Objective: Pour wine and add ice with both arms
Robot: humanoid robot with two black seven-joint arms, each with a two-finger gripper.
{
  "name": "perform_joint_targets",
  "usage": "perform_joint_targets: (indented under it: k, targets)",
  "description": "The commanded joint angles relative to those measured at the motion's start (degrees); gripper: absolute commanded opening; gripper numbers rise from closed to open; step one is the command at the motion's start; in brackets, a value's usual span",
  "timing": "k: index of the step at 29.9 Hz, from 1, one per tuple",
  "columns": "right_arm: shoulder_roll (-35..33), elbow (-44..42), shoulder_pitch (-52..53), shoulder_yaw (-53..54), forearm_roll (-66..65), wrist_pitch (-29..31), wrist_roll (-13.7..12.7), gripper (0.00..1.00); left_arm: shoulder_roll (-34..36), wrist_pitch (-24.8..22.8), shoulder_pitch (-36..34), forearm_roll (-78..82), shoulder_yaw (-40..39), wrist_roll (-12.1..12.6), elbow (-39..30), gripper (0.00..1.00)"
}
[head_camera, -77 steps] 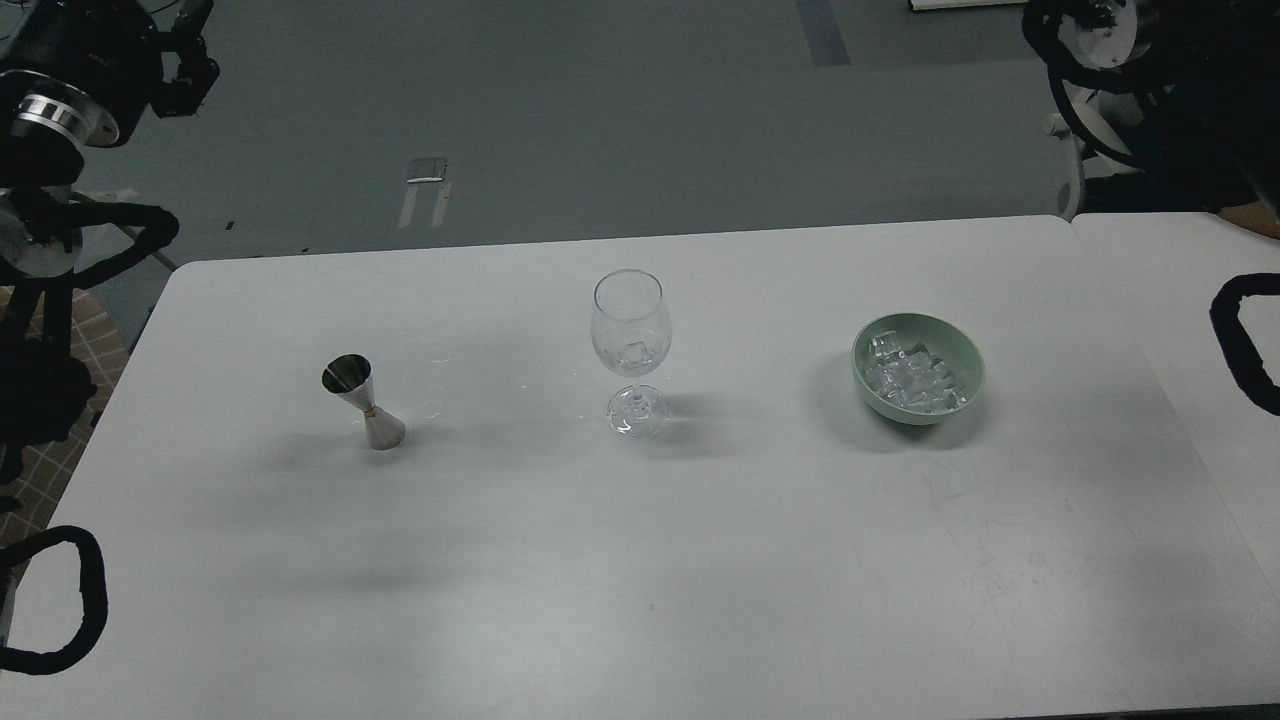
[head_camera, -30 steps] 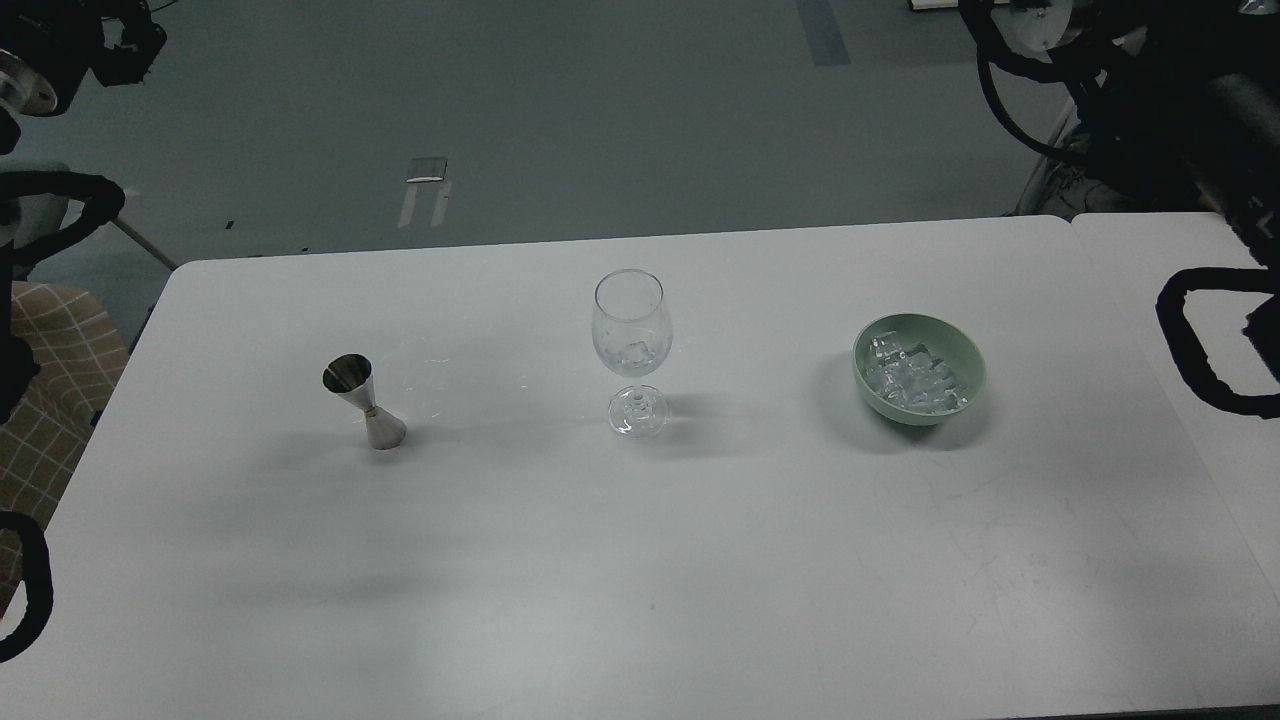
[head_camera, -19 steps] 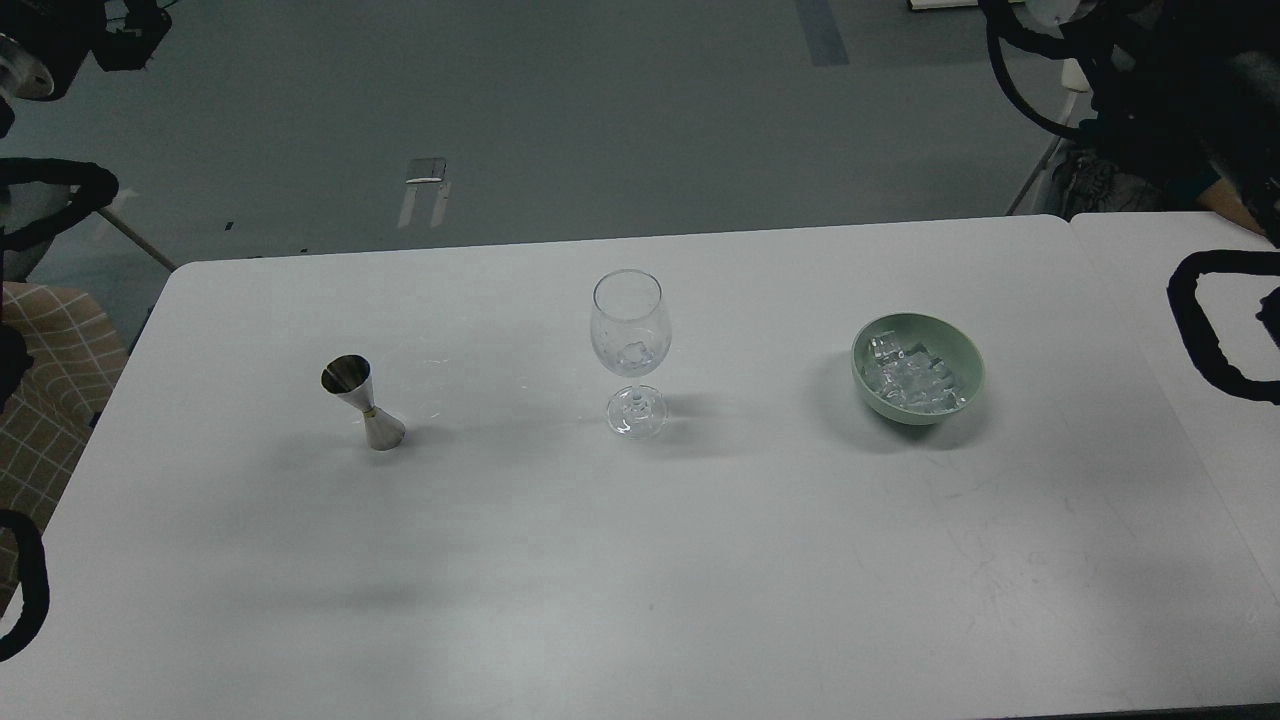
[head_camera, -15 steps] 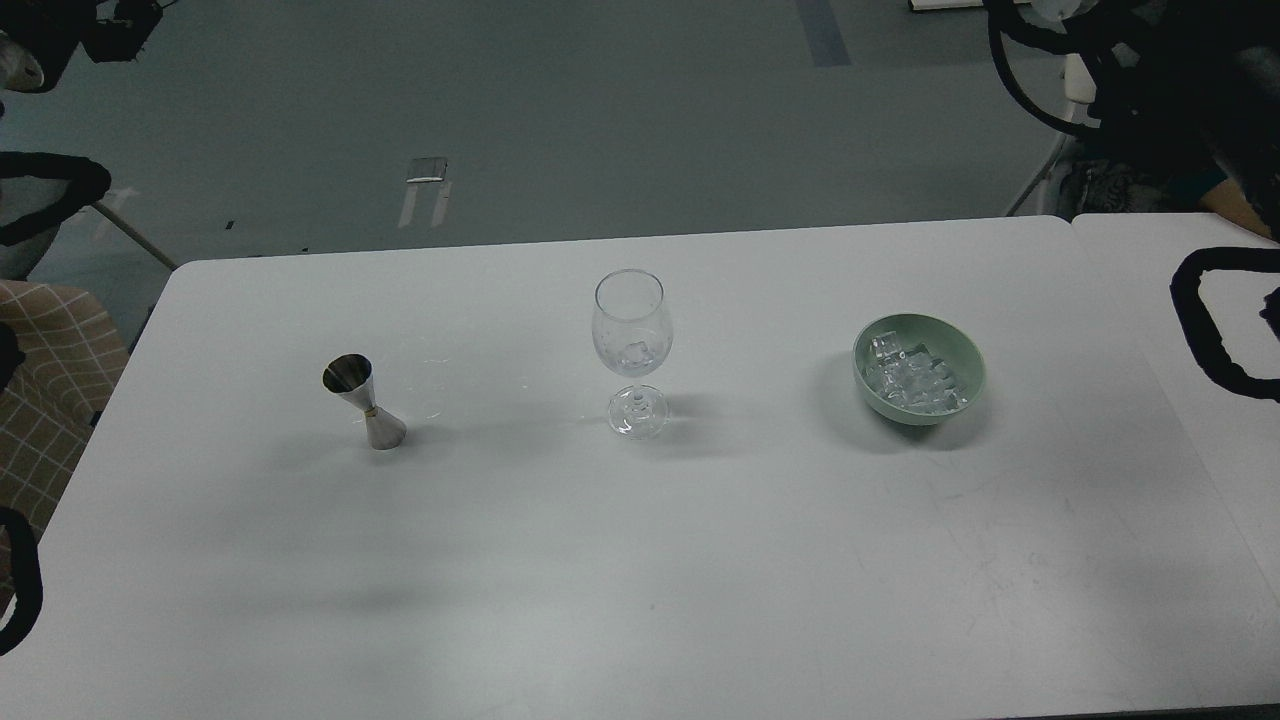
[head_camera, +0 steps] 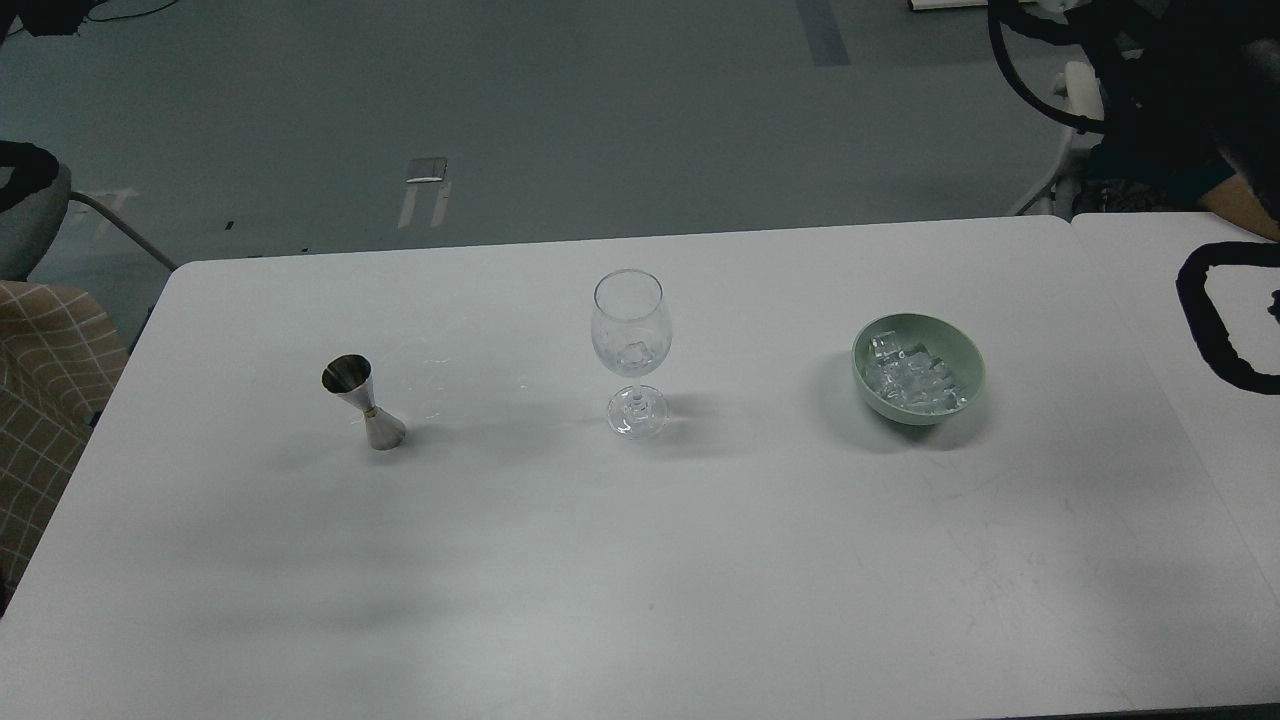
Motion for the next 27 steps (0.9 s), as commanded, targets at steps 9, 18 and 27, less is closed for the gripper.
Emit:
perform_joint_targets:
  k: [9, 18, 27]
  targets:
    - [-0.17, 0.0, 0.09, 0.0, -0.01, 0.01, 0.0, 1.0, -0.16, 0.28, -0.73, 0.05, 0.05, 0.59, 0.07, 0.98]
    - [-0.25, 0.53, 0.09, 0.0, -0.01, 0.01, 0.0, 1.0, -0.33, 0.19, -0.91, 0.05, 0.05, 0.68, 0.07, 0.98]
    - [-0.34, 0.18, 0.0, -0.17, -0.36, 0.19, 0.0, 1.0, -1.3, 0.1, -0.64, 0.31, 0.49, 0.68, 0.07, 0.98]
